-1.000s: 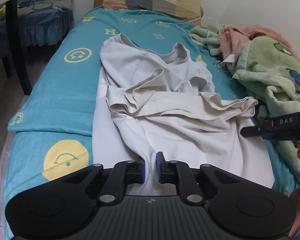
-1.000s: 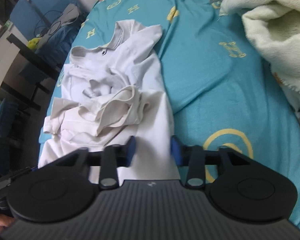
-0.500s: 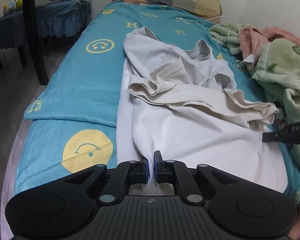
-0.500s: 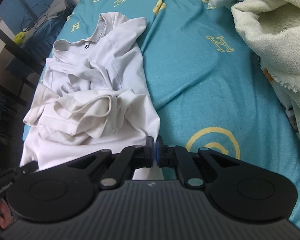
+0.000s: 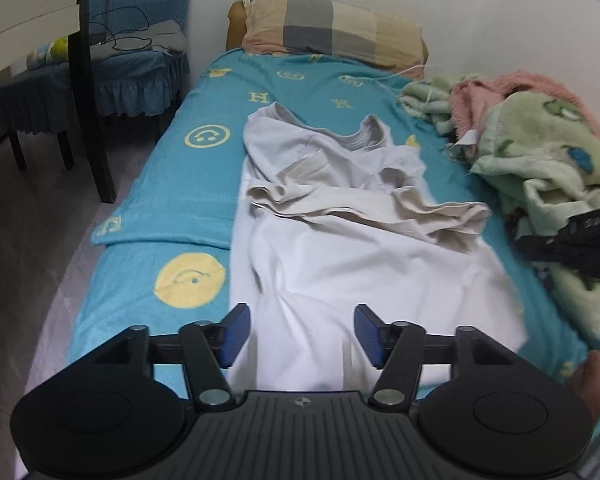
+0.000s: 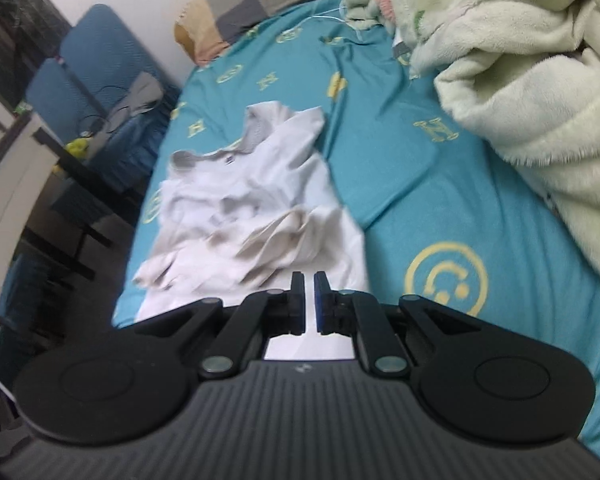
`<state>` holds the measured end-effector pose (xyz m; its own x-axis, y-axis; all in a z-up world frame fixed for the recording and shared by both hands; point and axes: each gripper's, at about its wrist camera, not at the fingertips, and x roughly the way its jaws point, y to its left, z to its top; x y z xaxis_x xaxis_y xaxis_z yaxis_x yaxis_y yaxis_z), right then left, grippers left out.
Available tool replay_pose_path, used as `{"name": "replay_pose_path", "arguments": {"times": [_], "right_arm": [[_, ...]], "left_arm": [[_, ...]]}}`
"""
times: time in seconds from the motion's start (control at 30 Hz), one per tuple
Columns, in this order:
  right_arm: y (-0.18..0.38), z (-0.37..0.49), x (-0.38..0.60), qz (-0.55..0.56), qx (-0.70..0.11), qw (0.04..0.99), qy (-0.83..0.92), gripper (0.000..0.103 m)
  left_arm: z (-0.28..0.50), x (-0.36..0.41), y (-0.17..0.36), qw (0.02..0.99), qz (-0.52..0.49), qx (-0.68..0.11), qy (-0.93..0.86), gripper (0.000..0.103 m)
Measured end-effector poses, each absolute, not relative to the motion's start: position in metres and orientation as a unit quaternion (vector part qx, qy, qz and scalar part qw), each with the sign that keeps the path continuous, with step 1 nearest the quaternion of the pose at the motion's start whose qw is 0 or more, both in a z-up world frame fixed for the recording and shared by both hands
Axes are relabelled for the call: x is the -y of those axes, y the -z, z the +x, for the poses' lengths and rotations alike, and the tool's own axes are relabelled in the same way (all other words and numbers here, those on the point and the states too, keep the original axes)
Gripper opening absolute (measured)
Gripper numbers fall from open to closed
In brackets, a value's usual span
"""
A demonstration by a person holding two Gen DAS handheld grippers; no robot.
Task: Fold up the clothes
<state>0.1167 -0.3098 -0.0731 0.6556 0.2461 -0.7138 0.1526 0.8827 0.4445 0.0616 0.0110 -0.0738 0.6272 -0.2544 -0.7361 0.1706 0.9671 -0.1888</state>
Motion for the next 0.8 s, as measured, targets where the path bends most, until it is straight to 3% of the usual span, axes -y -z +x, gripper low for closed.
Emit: {"name": "replay_pose_path", "arguments": {"times": [0.8], "right_arm": [[0.072, 0.1, 0.291, 0.246, -0.419, 0.872, -0.056, 0.011]], "left_arm": [[0.087, -0.023, 0.14, 0.816, -0.192, -0.534, 0.111, 0.069]]}}
